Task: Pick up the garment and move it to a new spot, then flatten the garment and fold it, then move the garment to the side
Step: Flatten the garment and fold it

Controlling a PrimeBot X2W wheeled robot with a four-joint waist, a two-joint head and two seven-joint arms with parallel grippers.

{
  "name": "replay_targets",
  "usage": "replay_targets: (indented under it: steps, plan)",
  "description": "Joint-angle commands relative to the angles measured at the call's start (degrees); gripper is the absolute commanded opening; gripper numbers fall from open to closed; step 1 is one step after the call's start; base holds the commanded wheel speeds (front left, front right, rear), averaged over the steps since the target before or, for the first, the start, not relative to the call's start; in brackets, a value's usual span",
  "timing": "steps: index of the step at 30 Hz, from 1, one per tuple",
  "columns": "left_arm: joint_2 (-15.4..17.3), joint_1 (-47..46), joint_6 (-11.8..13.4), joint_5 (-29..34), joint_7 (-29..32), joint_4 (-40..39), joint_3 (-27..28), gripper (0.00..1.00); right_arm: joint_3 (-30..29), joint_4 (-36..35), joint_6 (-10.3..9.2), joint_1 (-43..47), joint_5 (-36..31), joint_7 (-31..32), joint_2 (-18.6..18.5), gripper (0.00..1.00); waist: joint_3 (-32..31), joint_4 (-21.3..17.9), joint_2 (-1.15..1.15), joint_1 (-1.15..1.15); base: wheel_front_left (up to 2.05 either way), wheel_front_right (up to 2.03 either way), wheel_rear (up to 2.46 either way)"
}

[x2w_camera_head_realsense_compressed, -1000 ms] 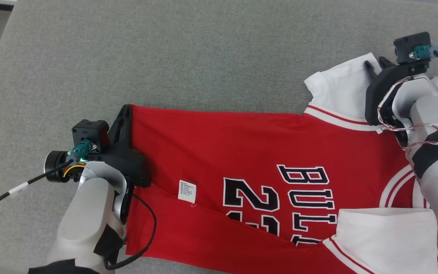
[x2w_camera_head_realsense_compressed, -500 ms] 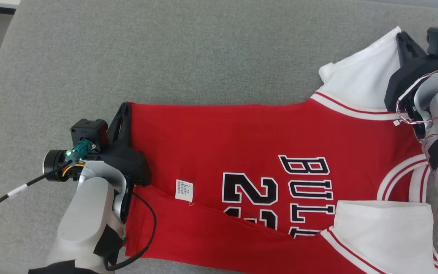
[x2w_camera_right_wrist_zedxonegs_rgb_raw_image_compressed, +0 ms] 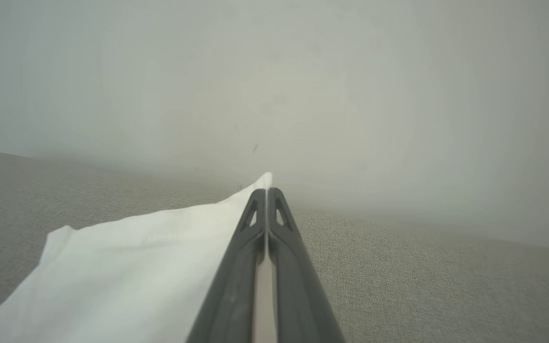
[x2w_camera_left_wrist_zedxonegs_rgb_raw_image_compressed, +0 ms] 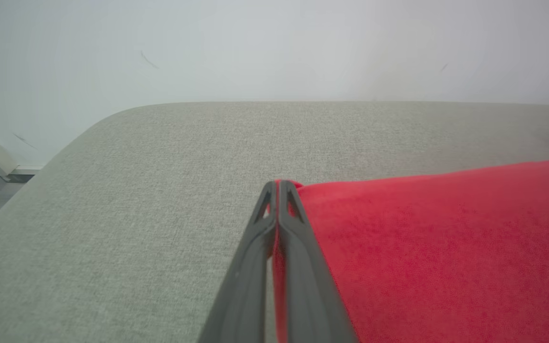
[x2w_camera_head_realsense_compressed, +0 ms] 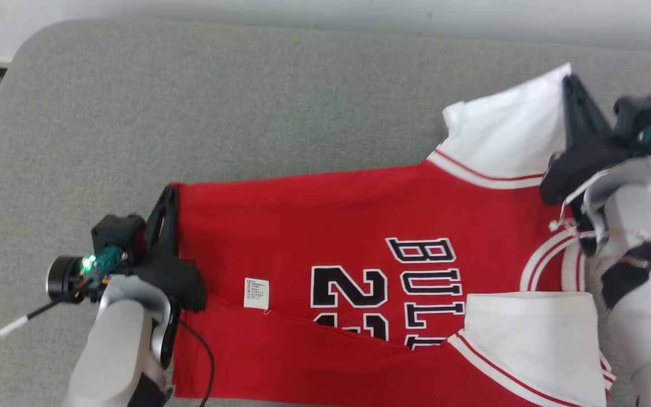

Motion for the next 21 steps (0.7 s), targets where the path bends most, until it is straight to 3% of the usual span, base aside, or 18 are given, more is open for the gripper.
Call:
replay_targets:
  steps: [1,10,21]
  plan:
    - [0.49,2.00,-0.19,0.54,-0.16,-0.75,0.28,0.00,-0.81,-2.60,-0.17,3.33,0.52,-0.21,0.83,0.00,-2.54,-1.96,0.00,0.00,0.00,0.00,0.00]
    - [1.51,13.28,-0.86,0.25,-0.16,-4.33,2.81,0.00,-5.28,-19.46,-0.17,26.11,5.86,-0.22,4.51,0.00,-9.44,-4.61,0.00,0.00,0.00,0.00,0.00]
    - [0.47,21.96,-1.07,0.63,-0.16,-3.88,4.23,0.00,-6.37,-22.10,-0.18,38.85,8.16,-0.23,7.59,0.00,-14.81,-7.55,0.00,0.00,0.00,0.00,0.00]
